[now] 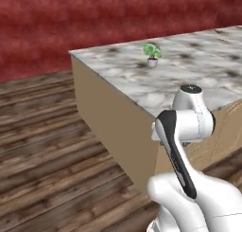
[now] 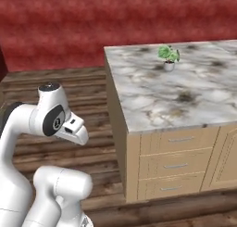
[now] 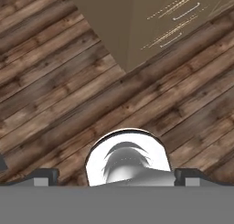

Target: Pick up the metallic utensils from the counter and place them in the open drawer. Make sure not to pick up any wooden utensils.

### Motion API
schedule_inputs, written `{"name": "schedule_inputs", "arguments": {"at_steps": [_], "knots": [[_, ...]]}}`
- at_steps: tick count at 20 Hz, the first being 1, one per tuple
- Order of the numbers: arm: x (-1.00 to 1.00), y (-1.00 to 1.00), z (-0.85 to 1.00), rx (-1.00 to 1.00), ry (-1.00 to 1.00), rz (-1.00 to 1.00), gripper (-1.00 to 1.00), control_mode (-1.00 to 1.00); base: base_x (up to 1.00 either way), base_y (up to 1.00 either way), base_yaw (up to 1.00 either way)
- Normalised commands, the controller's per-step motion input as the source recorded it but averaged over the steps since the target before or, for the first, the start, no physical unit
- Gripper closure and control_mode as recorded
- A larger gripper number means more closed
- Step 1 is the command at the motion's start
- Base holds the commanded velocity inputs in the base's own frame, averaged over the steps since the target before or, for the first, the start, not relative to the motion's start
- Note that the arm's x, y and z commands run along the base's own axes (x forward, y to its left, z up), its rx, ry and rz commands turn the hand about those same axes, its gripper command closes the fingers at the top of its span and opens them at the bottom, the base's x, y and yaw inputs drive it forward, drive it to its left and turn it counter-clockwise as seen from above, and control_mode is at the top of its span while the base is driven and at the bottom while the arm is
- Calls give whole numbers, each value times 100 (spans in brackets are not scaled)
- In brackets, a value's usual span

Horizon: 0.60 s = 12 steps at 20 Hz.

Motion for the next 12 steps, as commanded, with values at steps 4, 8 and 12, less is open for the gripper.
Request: {"name": "schedule_inputs", "arguments": {"at_steps": [4, 8, 12], "knots": [[0, 0, 0, 0, 0, 0, -100, 100, 37, 0, 22], [0, 0, 0, 0, 0, 0, -100, 100, 26, 1, 23], [0, 0, 0, 0, 0, 0, -100, 100, 51, 8, 37]]}}
